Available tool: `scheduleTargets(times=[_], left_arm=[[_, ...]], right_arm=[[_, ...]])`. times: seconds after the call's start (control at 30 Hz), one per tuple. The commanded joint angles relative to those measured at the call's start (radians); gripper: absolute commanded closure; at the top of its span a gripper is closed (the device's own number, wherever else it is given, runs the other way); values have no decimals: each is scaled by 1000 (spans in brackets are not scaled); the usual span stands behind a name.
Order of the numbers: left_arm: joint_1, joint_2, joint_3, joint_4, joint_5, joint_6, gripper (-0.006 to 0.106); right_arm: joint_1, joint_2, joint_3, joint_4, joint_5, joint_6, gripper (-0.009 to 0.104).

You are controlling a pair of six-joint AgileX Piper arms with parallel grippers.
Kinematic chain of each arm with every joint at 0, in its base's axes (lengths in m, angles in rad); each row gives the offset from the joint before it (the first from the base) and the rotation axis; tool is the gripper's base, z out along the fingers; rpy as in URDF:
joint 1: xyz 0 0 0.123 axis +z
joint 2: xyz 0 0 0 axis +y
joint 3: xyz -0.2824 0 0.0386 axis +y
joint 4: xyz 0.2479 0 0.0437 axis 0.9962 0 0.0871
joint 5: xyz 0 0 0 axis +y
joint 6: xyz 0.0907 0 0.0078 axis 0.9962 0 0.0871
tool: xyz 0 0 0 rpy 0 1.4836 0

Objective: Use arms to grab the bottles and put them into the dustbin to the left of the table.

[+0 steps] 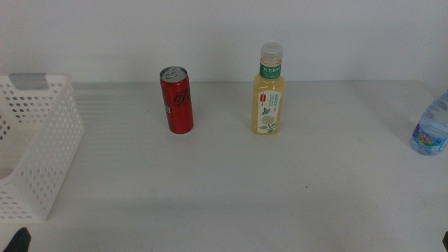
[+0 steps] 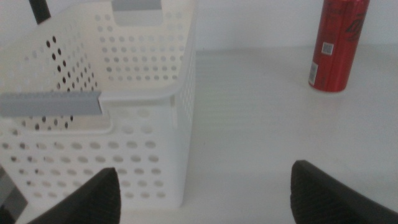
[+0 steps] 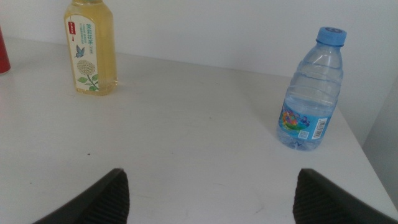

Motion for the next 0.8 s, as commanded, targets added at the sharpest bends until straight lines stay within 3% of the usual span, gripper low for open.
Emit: scheduleTargets(times=[0.0, 0.27, 0.53, 0.77], left_arm=[[-2, 10, 3, 4, -118, -9, 10], [-33, 183, -30, 3, -316, -14, 10], [-147, 572, -32, 3, -574, -46, 10], [-162, 806, -29, 3, -824, -36, 10]], right_arm=[[-3, -28, -8, -7, -70, -8, 23], [-3, -28, -8, -7, -70, -8, 23], [-3, -28, -8, -7, -70, -8, 23], [-3, -28, -8, -7, -70, -8, 23]])
